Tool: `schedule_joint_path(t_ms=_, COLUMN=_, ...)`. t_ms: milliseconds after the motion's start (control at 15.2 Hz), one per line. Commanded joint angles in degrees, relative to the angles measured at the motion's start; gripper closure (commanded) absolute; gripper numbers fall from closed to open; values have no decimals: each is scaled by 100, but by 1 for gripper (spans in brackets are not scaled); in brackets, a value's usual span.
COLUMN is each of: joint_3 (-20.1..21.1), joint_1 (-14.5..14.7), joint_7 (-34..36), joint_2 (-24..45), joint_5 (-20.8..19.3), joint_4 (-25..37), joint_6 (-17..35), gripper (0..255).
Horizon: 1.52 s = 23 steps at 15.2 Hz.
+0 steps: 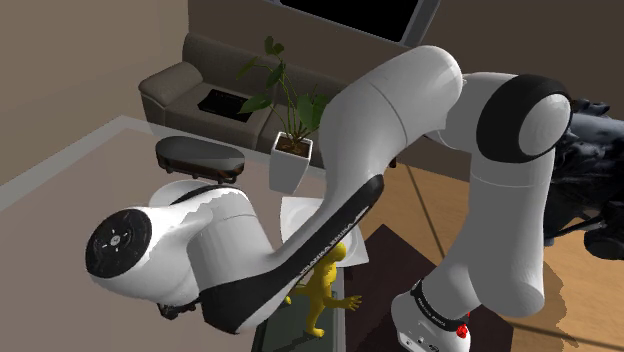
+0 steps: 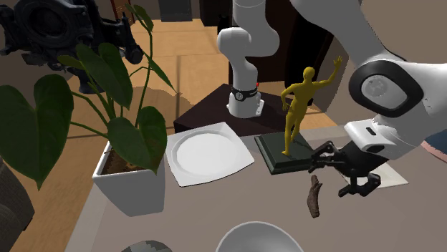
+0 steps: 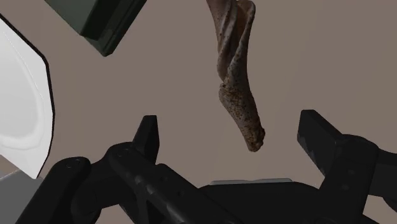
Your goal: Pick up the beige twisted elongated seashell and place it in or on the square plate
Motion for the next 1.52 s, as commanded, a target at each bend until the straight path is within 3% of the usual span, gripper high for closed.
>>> schedule_joint_path(t_ms=0, joint_3=-9, joint_1=158, joint_7=443, joint_2=16, joint_5=-88, joint_4=-225, joint_6=173, gripper=0)
schedule_joint_path(t_ms=594, joint_3=-231, joint_1=228, joint_7=822, joint_2=300, joint_5=-451, joint_4=-519, joint_6=651, gripper=0)
schedule_joint_path(t_ms=1122, joint_3=-230, joint_1=228, joint_7=822, joint_2=300, joint_5=-451, joint_4=-519, joint_6=650, gripper=0)
schedule_joint_path(t_ms=1188, joint_3=-230, joint_1=228, joint_7=822, joint_2=300, joint_5=-451, joint_4=-519, joint_6=650, gripper=255)
schedule_joint_path(t_ms=1452, joint_3=-230, joint_1=229, joint_7=822, joint_2=300, joint_5=-451, joint_4=-519, joint_6=650, gripper=255)
